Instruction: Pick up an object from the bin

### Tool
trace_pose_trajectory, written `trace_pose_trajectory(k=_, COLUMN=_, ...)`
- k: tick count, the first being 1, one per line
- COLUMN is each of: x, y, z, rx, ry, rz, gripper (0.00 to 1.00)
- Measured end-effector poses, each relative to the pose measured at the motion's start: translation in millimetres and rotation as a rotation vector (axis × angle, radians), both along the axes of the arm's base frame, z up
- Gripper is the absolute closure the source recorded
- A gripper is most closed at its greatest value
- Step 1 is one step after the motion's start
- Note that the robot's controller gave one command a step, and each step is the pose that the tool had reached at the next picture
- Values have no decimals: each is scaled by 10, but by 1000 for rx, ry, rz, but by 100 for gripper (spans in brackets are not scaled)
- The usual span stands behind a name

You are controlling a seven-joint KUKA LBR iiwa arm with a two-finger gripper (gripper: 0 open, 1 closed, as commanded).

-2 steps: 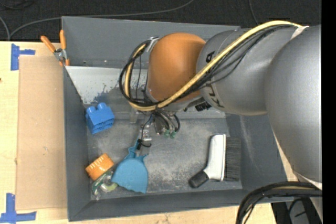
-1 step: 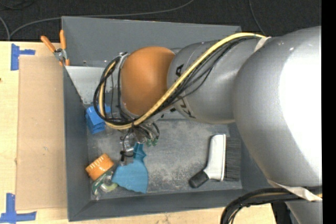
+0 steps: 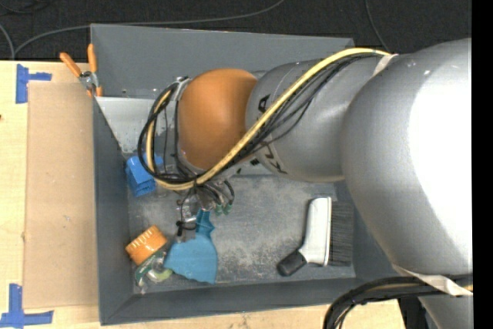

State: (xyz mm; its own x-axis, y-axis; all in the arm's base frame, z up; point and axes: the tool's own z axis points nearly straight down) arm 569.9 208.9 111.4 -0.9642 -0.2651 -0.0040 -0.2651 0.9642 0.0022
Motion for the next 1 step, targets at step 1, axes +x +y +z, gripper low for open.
trace_pose_trajectory(k=1, x=-86, y=-65, z=-297, rx=1, ry=-1, rz=249, gripper=0)
